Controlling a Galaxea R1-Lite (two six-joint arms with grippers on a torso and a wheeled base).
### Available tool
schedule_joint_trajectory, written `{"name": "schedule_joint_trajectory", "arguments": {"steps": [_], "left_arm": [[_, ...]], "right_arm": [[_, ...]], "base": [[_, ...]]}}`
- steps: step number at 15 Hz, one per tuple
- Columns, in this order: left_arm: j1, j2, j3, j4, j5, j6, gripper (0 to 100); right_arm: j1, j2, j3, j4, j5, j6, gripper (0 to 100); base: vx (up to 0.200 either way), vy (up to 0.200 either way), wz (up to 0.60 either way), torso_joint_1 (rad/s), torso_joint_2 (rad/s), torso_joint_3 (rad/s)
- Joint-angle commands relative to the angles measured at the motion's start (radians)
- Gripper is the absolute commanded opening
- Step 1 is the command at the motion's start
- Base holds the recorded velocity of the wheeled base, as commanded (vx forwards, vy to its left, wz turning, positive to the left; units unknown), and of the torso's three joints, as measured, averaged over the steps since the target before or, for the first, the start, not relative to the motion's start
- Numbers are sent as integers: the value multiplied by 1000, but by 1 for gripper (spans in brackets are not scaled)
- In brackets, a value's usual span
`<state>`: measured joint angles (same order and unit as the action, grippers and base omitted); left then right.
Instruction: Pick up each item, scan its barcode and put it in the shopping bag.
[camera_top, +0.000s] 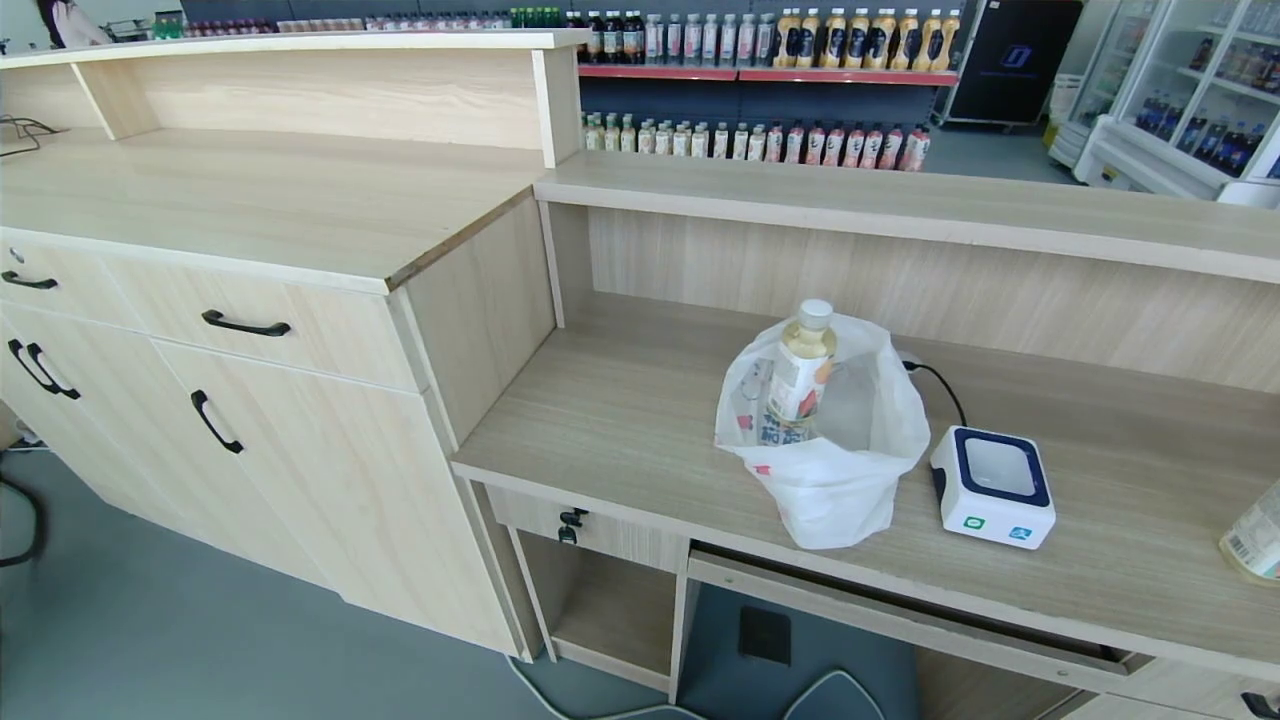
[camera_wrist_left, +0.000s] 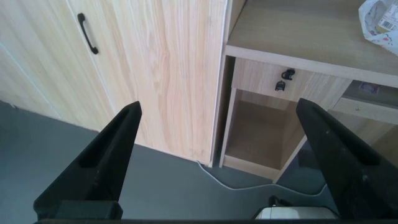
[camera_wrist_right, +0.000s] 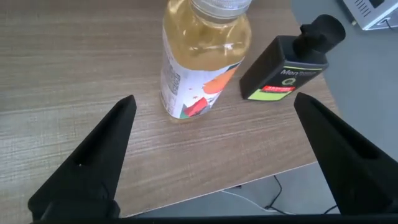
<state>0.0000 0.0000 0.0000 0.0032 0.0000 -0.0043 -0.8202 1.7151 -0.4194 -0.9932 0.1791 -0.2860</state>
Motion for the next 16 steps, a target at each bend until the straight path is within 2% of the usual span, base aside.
{"name": "schedule_joint_trajectory", "arguments": {"steps": [1,2,3,7,9,10,15,16], "left_arm": [[0,0,0,0,0,0,100],[0,0,0,0,0,0,100],[0,0,0,0,0,0,100],[0,0,0,0,0,0,100],[0,0,0,0,0,0,100],[0,0,0,0,0,0,100],[0,0,0,0,0,0,100],[0,0,0,0,0,0,100]], "right_arm": [[-19,0,2,7,-1,-19,100],[-25,-2,2,8,-1,-33,100],[-50,-6,2,11,0,-39,100],[-57,0,2,2,28,-32,100],[-79,34,-6,-10,210,-9,100],[-80,55,-7,-16,247,-13,100],[-108,189,-30,-124,246,-94,100],[-106,219,-36,-179,246,-94,100]], "base": [[0,0,0,0,0,0],[0,0,-600,-2,2,2],[0,0,0,0,0,0],[0,0,0,0,0,0],[0,0,0,0,0,0],[0,0,0,0,0,0],[0,0,0,0,0,0],[0,0,0,0,0,0]]}}
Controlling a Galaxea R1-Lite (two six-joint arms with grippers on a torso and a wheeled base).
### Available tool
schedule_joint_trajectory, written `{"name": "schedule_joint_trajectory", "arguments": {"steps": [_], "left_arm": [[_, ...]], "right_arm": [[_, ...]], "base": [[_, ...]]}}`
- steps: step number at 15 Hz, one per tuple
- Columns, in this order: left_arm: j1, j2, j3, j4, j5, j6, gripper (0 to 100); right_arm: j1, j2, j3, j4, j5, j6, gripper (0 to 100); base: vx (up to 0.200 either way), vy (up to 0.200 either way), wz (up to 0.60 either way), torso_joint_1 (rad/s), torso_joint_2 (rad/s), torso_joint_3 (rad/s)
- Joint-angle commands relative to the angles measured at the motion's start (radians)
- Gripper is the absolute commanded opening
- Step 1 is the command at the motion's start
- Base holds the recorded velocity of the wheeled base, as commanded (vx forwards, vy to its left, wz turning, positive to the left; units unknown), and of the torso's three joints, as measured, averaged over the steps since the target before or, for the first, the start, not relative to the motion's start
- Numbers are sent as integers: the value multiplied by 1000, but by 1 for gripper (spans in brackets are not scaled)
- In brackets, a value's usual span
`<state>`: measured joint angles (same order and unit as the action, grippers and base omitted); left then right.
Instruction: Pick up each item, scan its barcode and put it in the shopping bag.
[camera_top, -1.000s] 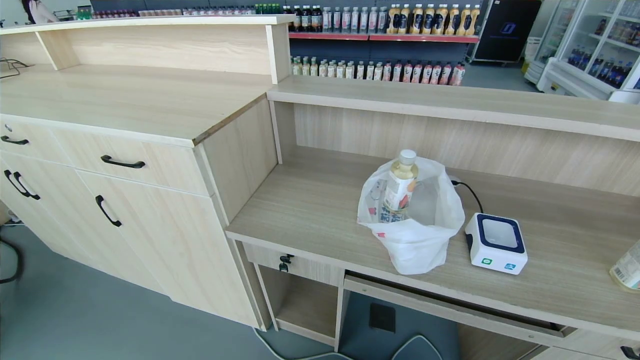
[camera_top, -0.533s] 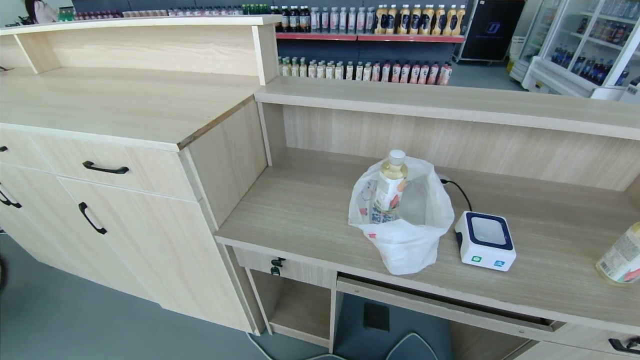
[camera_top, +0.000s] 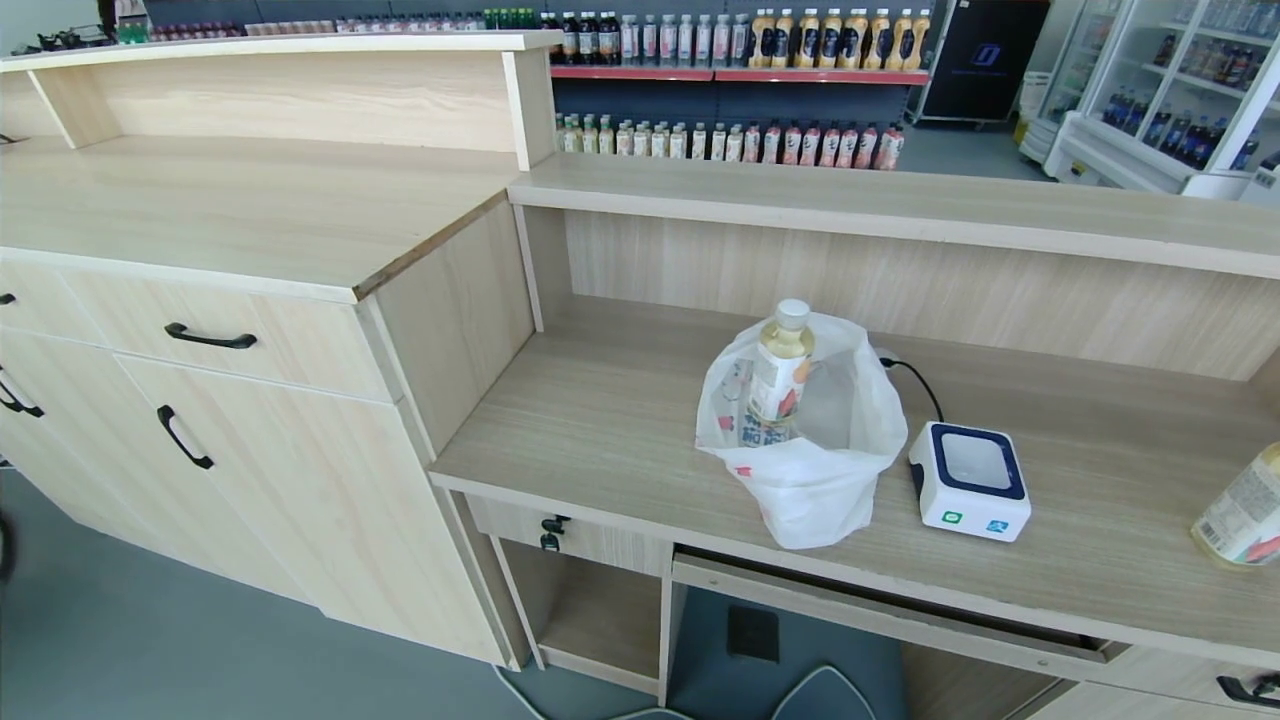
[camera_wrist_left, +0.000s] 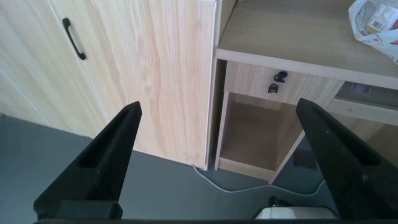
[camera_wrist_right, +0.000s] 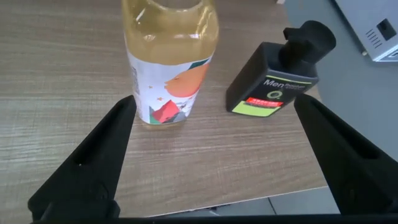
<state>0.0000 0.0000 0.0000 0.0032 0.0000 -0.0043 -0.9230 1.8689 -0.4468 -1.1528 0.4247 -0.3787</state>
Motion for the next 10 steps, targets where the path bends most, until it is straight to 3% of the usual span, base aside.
{"name": "schedule_joint_trajectory", "arguments": {"steps": [1,10], "left_arm": [[0,0,0,0,0,0,100],[0,0,0,0,0,0,100]], "right_arm": [[-2,78,-12,-44,0,-2,100],[42,164,-27,-116,8,73,100]], "base": [[0,0,0,0,0,0],[0,0,0,0,0,0]]}}
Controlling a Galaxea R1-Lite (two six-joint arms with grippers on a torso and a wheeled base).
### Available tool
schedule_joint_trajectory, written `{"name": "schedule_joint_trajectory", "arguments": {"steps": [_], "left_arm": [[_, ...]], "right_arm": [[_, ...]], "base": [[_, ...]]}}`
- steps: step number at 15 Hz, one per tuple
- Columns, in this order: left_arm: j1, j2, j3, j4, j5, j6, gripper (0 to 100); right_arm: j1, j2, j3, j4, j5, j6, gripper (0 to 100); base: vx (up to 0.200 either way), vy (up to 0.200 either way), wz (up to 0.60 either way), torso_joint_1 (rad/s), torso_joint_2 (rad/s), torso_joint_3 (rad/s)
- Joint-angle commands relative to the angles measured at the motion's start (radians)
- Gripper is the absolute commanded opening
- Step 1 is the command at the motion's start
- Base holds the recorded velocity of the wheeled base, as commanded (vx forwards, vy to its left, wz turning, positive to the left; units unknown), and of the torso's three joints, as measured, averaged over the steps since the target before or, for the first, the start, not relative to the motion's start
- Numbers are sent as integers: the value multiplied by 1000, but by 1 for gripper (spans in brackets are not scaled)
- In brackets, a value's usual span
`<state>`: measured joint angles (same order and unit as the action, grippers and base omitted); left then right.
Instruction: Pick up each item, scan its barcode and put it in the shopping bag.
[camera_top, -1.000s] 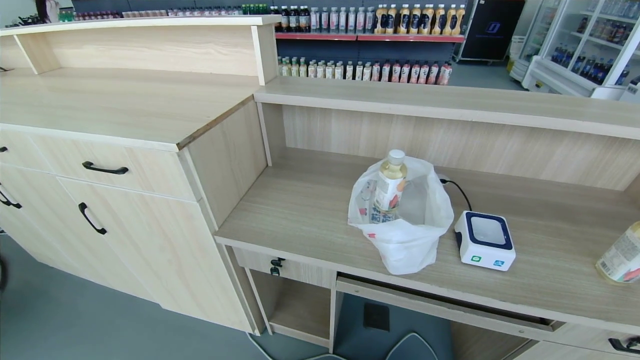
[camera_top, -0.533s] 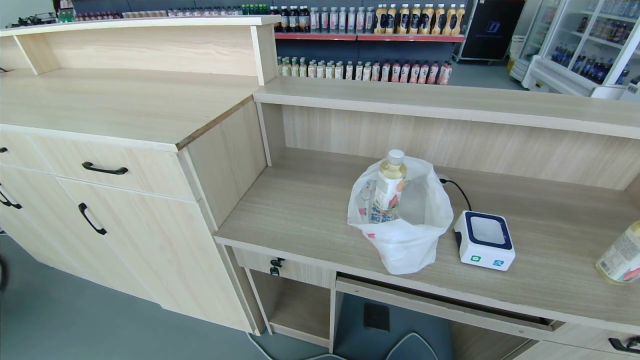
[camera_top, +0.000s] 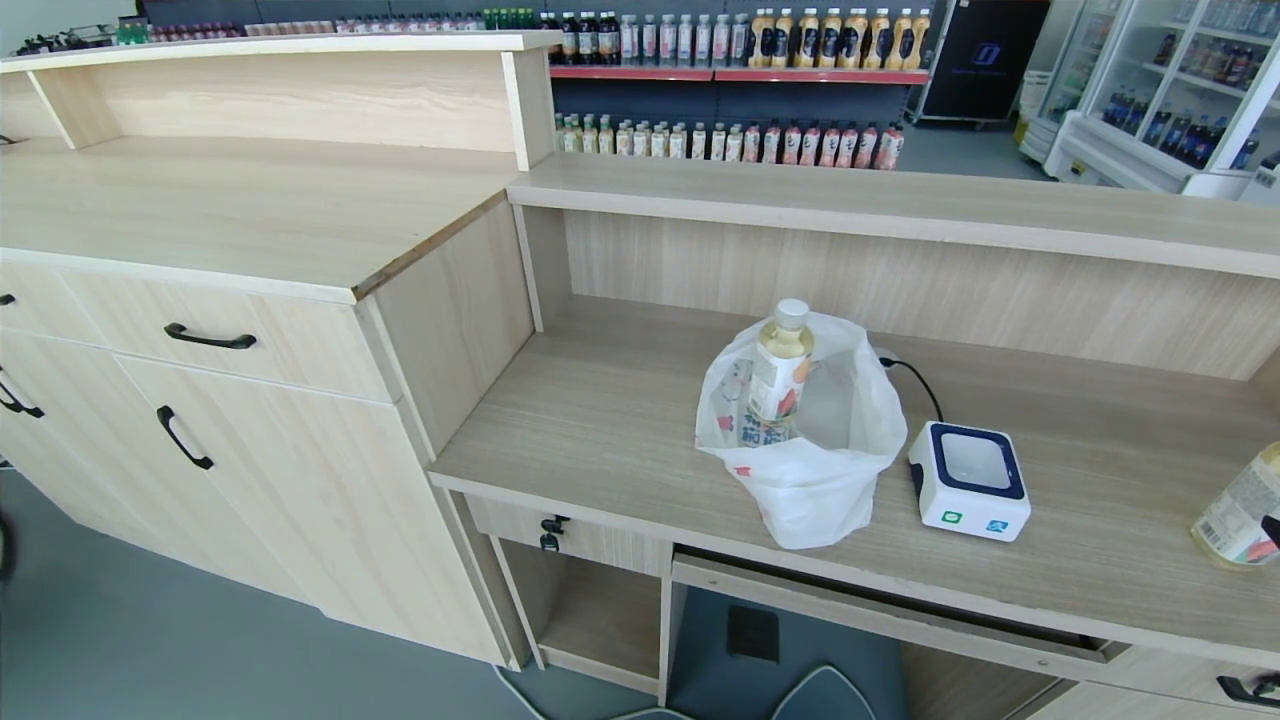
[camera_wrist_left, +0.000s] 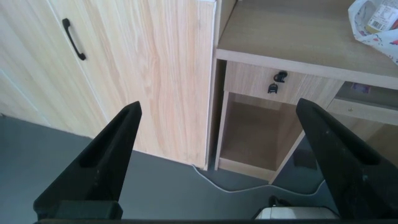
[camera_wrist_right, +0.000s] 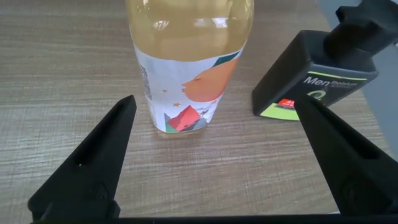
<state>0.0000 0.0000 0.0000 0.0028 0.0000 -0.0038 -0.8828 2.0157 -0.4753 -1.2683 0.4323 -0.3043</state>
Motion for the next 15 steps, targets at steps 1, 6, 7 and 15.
{"name": "schedule_joint_trajectory", "arguments": {"steps": [1,6,7,15], "left_arm": [[0,0,0,0,0,-1,100],[0,0,0,0,0,-1,100],[0,0,0,0,0,-1,100],[0,0,0,0,0,-1,100]], "right_arm": [[13,24,1,-13,2,17,100],[54,41,-8,-43,2,16,100],[62,43,-9,-43,2,16,100],[87,86,-101,-40,2,13,100]], "base": [[0,0,0,0,0,0],[0,0,0,0,0,0],[0,0,0,0,0,0],[0,0,0,0,0,0]]}}
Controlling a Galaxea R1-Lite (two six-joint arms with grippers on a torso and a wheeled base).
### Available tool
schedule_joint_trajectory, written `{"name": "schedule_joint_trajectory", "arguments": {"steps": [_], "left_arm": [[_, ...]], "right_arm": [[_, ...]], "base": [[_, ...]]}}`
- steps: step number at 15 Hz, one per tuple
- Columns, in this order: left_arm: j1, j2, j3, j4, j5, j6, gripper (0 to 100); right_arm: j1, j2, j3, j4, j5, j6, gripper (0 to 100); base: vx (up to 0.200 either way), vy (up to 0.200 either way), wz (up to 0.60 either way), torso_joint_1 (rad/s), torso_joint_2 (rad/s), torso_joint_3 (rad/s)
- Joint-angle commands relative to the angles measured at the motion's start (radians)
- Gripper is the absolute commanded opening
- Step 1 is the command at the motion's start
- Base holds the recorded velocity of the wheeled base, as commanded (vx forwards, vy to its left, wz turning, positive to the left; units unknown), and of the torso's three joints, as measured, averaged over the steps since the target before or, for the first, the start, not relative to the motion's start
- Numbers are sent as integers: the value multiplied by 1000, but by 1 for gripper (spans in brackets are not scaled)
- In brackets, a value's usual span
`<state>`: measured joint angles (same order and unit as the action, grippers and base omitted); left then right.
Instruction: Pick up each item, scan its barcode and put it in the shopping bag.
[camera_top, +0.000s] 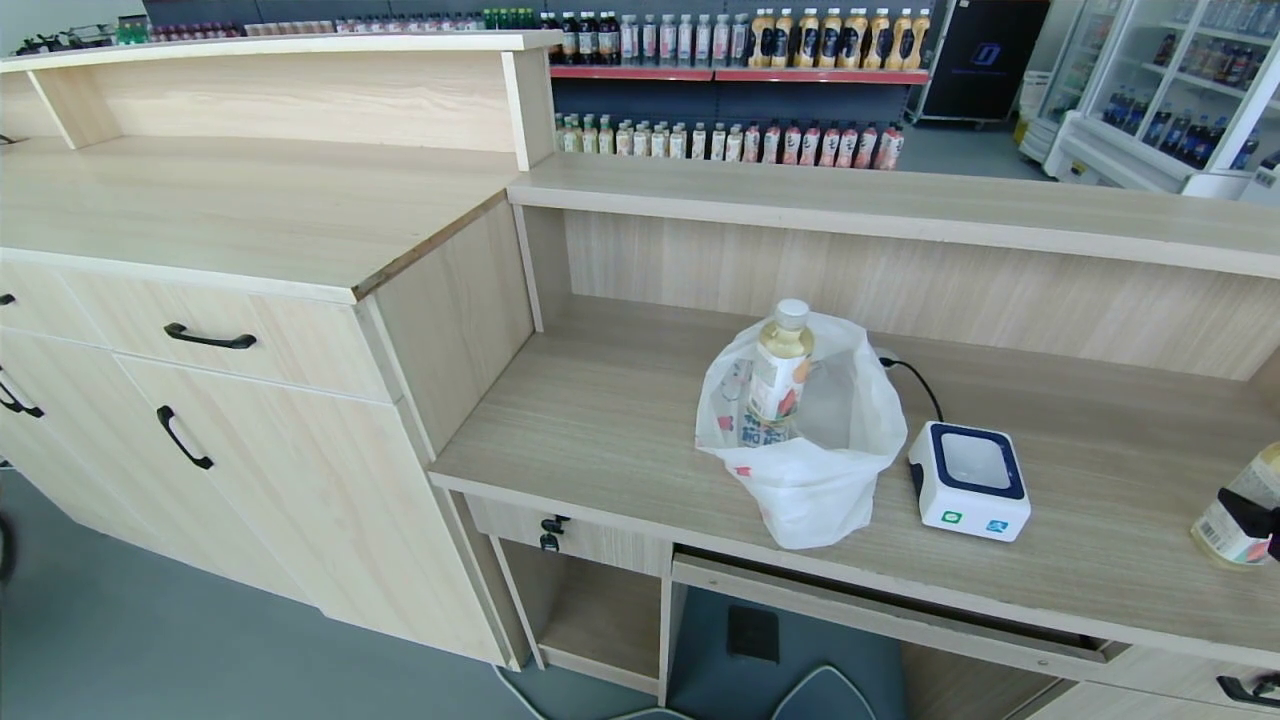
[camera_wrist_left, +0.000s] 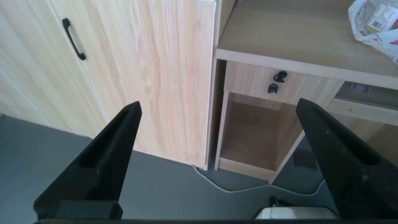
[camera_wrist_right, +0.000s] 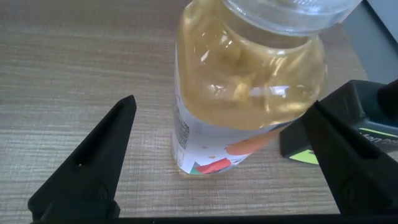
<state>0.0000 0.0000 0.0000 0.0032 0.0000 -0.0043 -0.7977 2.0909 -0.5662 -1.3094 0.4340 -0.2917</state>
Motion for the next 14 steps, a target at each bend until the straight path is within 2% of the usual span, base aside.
{"name": "schedule_joint_trajectory", "arguments": {"steps": [1,6,14], "left_arm": [[0,0,0,0,0,0,100],[0,0,0,0,0,0,100],[0,0,0,0,0,0,100]], "right_arm": [[8,14,-11,2,0,0,100],[44,34,-29,-1,0,5,100],[44,90,-106,7,-3,-3,100]], "base": [[0,0,0,0,0,0],[0,0,0,0,0,0],[0,0,0,0,0,0]]}}
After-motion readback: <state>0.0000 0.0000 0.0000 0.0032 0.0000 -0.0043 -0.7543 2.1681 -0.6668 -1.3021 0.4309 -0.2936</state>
